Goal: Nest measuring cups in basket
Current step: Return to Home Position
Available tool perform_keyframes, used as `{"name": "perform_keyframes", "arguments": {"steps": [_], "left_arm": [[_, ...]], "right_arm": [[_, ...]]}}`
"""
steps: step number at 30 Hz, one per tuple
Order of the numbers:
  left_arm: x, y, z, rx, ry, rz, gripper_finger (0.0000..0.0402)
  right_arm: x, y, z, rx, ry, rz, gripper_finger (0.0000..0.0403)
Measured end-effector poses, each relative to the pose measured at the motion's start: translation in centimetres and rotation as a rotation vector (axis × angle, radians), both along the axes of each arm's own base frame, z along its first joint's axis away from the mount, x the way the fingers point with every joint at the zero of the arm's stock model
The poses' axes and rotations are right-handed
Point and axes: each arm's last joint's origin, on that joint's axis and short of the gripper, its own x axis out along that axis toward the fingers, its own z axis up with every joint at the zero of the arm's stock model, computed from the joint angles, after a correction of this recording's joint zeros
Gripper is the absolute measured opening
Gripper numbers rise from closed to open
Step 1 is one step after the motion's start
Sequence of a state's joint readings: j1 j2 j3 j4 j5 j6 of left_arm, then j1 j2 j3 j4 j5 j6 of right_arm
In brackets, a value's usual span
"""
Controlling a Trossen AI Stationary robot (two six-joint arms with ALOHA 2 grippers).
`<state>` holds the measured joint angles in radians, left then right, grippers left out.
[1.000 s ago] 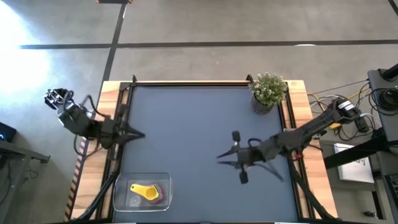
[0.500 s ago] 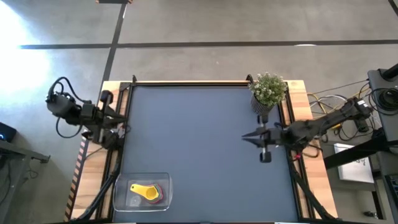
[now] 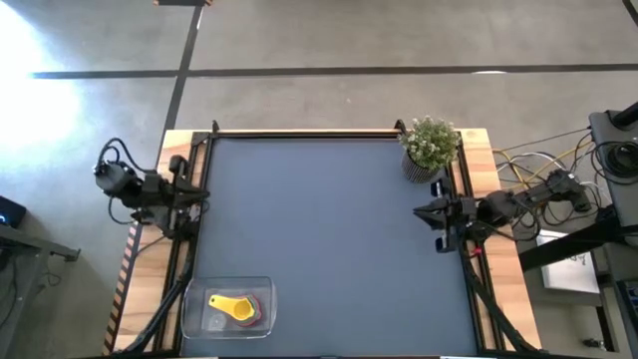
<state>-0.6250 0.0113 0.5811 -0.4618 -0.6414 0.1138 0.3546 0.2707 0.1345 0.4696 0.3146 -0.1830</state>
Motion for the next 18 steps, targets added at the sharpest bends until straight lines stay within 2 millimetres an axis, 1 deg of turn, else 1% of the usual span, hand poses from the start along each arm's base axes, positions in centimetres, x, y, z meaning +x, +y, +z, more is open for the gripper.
{"name": "perform_keyframes", "arguments": {"steps": [3, 4, 6, 8, 10, 13, 18], "left_arm": [[0.6, -0.5, -0.7, 0.018, -0.013, -0.008, 0.0000], [0.9, -0.6, -1.2, 0.026, -0.001, -0.007, 0.0000], [1.1, -0.9, -1.5, 0.019, -0.013, -0.021, 0.0000], [1.4, -1.1, -1.6, 0.008, -0.047, -0.024, 0.0000], [2.0, -1.5, -2.4, 0.028, -0.047, -0.016, 0.0000], [2.5, -1.9, -2.9, 0.025, -0.097, -0.018, 0.0000], [3.5, -2.6, -4.8, 0.045, -0.093, -0.023, 0.0000]], "right_arm": [[-0.3, -0.2, -2.5, 0.014, -0.032, -0.002, 0.0013], [-0.4, -0.2, -2.9, 0.022, -0.020, -0.006, 0.0013], [-0.4, -0.2, -3.5, 0.036, 0.041, -0.010, 0.0013], [-0.3, -0.3, -3.7, 0.058, 0.062, -0.015, 0.0013], [-0.4, -0.3, -3.7, 0.064, 0.065, -0.011, 0.0013], [-0.3, -0.3, -3.9, 0.055, 0.076, -0.012, 0.0013], [-0.2, -0.3, -4.3, 0.042, 0.123, -0.013, 0.0013]]}}
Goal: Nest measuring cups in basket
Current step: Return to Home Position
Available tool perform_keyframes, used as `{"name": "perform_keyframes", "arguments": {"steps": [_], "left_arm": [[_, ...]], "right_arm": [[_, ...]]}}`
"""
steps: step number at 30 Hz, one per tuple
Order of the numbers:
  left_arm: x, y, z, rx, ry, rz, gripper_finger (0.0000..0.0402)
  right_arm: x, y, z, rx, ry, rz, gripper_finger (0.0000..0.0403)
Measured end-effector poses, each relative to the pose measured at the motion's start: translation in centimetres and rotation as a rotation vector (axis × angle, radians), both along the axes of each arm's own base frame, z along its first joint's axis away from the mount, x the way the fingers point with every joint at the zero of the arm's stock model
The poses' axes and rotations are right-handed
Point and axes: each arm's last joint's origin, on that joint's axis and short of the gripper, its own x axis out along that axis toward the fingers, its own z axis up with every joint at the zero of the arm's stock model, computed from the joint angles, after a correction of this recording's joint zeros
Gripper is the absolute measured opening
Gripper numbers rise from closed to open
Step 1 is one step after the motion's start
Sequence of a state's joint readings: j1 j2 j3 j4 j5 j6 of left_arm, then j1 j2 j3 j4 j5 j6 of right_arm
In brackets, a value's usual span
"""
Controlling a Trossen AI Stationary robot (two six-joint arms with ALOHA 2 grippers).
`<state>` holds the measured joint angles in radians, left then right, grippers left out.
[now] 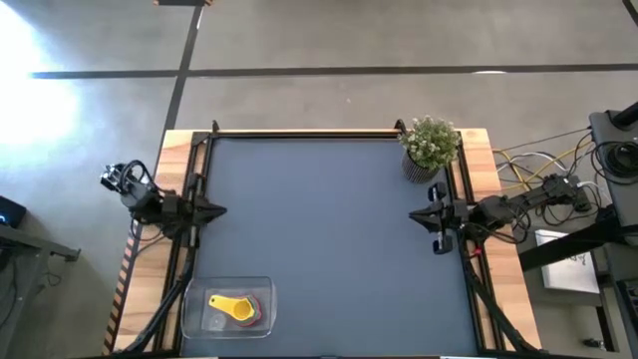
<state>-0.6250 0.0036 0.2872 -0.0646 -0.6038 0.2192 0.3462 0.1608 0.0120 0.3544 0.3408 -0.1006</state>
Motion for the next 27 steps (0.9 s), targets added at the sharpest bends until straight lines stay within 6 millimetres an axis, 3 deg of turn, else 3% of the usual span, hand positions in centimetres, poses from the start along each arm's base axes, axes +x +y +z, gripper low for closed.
{"name": "perform_keyframes", "arguments": {"steps": [19, 27], "left_arm": [[2.2, -1.8, -7.5, -0.039, 0.100, -0.069, 0.0000], [2.2, -1.8, -7.6, -0.059, 0.113, -0.086, 0.0000]], "right_arm": [[0.2, -0.2, -1.1, 0.009, 0.116, -0.084, 0.0013], [0.2, -0.2, -1.6, 0.028, 0.156, -0.080, 0.0013]]}}
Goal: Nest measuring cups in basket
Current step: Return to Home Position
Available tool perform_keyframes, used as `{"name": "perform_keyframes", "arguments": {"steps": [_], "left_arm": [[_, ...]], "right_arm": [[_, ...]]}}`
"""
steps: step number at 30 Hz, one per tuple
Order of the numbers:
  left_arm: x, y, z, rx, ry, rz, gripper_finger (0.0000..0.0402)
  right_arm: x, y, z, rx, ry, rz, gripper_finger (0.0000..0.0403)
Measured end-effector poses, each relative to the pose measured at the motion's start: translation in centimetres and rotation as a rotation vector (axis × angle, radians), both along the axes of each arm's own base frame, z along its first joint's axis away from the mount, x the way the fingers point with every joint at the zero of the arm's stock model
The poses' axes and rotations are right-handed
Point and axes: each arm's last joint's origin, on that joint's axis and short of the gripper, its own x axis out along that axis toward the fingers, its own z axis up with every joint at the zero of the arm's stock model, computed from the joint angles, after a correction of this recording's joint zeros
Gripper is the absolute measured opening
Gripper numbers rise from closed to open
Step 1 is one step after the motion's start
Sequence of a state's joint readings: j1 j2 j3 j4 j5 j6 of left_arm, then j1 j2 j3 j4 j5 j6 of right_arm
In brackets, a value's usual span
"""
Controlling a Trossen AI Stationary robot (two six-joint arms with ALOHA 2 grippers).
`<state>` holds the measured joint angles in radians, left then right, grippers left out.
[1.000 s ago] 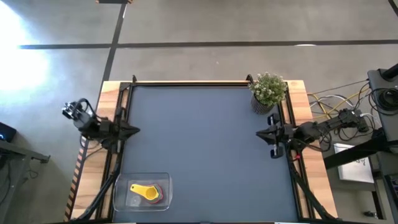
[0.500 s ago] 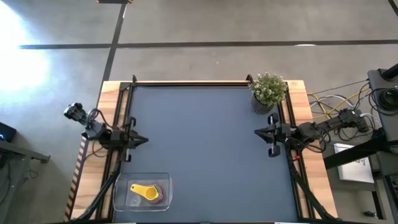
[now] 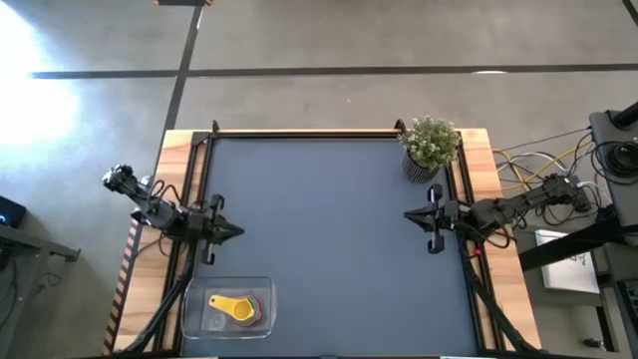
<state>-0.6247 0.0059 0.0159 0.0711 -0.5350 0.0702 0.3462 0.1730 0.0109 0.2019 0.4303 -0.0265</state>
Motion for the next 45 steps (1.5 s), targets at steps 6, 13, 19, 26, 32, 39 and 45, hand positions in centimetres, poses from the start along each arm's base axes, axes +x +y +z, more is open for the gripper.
{"name": "perform_keyframes", "arguments": {"steps": [6, 13, 19, 26, 32, 39, 45], "left_arm": [[-0.03, 0.58, 0.13, -0.061, 0.004, 0.193, 0.0000], [-0.04, 0.72, 0.13, -0.125, 0.003, 0.234, 0.0000], [-0.04, 0.71, 0.13, -0.132, 0.003, 0.233, 0.0000], [-0.04, 0.71, 0.15, -0.129, 0.003, 0.233, 0.0000], [-0.04, 0.71, 0.15, -0.126, 0.004, 0.233, 0.0000], [-0.04, 0.71, 0.16, -0.126, 0.003, 0.233, 0.0000], [-0.04, 0.71, 0.16, -0.126, 0.003, 0.232, 0.0000]], "right_arm": [[0.07, 0.03, -0.21, -0.011, 0.022, 0.000, 0.0013], [0.08, 0.03, -0.24, -0.068, 0.029, 0.000, 0.0013], [0.08, 0.03, -0.25, -0.069, 0.030, 0.000, 0.0013], [0.08, 0.03, -0.25, -0.069, 0.030, 0.000, 0.0013], [0.08, 0.03, -0.25, -0.069, 0.030, 0.000, 0.0013], [0.08, 0.03, -0.26, -0.069, 0.030, 0.000, 0.0013], [0.08, 0.03, -0.26, -0.069, 0.030, 0.000, 0.0013]]}}
